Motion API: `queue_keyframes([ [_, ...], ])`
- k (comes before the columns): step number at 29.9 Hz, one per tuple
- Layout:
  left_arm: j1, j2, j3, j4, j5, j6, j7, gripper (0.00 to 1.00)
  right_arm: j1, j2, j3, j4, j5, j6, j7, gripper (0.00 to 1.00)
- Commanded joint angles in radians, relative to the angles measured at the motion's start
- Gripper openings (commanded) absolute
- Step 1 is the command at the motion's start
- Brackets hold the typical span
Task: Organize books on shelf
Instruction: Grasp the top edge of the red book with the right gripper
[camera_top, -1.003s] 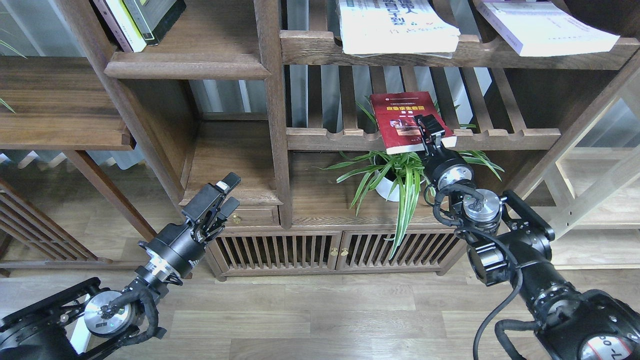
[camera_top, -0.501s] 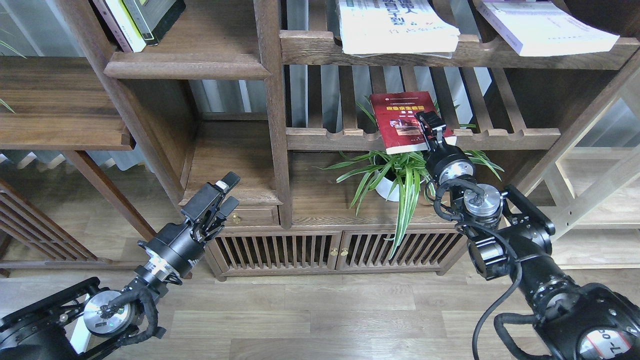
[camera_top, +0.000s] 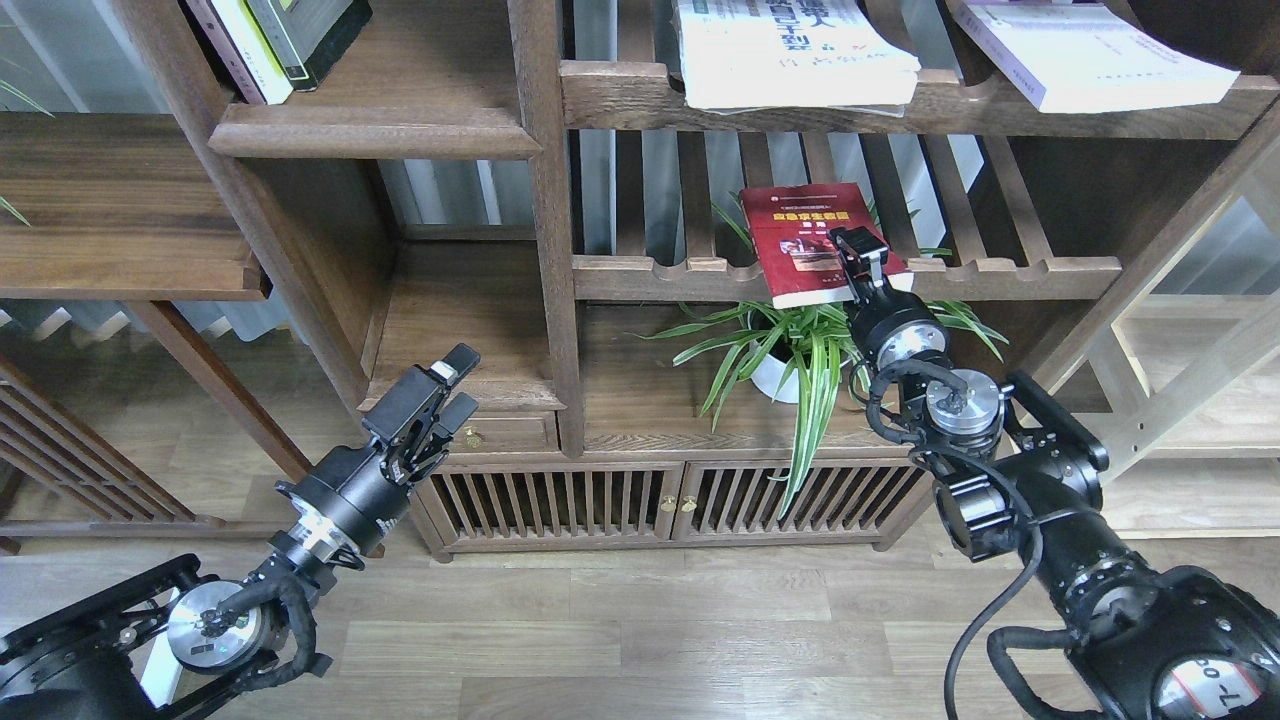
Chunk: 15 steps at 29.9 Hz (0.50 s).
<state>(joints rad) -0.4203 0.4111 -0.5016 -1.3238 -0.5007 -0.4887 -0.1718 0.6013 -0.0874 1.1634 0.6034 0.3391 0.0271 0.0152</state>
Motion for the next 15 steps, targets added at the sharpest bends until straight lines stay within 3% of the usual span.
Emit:
queue_keyframes([
  [1,0.0,0.0,0.0,0.0,0.001,0.0,0.0,0.99,0.0,0.0,-0.002,-0.005,-0.002,-0.001,-0.001,0.57],
  [5,0.0,0.0,0.0,0.0,0.001,0.0,0.0,0.99,0.0,0.0,-0.004,-0.008,-0.002,0.004,-0.001,0.47],
  [15,0.0,0.002,0.0,0.003,0.001,0.0,-0.003,0.99,0.012,0.015,-0.001,-0.025,-0.002,0.039,0.005,0.33],
])
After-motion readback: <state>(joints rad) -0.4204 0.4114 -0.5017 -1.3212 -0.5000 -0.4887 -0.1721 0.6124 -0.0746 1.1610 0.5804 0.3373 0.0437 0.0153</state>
